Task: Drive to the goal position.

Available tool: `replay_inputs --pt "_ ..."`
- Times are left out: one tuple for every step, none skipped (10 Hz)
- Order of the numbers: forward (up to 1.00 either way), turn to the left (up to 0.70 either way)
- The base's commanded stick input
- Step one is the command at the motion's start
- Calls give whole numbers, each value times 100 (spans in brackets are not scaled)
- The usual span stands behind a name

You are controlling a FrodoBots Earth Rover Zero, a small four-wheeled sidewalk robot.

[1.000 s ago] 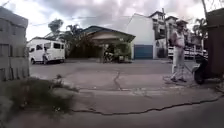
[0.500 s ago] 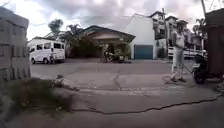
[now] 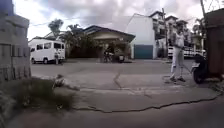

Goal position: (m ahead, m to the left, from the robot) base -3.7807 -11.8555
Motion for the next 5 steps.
replay_inputs --pt "-12 0" --pt "-12 0" --pt "-12 0" --pt "-12 0" --pt "-12 0"
